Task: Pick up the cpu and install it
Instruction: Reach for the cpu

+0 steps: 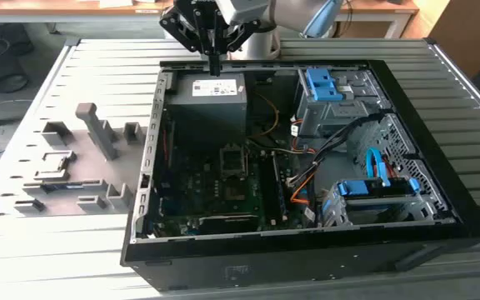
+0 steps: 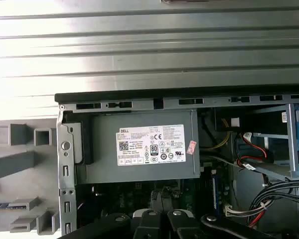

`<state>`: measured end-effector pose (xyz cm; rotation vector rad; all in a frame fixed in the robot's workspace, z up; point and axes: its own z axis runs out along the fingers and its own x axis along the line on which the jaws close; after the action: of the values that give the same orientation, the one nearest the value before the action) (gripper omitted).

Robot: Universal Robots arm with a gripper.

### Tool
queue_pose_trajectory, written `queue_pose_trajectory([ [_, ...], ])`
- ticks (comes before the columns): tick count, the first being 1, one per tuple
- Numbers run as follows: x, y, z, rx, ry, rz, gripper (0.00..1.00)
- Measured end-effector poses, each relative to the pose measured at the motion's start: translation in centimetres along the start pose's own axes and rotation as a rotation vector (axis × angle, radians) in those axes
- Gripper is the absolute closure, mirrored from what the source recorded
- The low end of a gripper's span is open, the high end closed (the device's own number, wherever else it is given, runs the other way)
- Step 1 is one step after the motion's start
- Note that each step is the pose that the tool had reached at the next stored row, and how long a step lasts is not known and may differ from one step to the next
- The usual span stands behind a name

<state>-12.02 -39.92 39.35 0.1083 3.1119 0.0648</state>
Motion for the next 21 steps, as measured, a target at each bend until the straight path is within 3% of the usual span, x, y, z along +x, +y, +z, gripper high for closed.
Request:
queue_pose_trajectory([
  [5, 0.08, 0.00, 0.00, 0.0000, 0.0000, 0.000, 0.90],
  [8, 0.64, -0.05, -0.02, 0.0000, -0.0003, 0.000, 0.90],
  [21, 6.51, -0.45, -0.17, 0.0001, -0.0044, 0.000, 0.90],
])
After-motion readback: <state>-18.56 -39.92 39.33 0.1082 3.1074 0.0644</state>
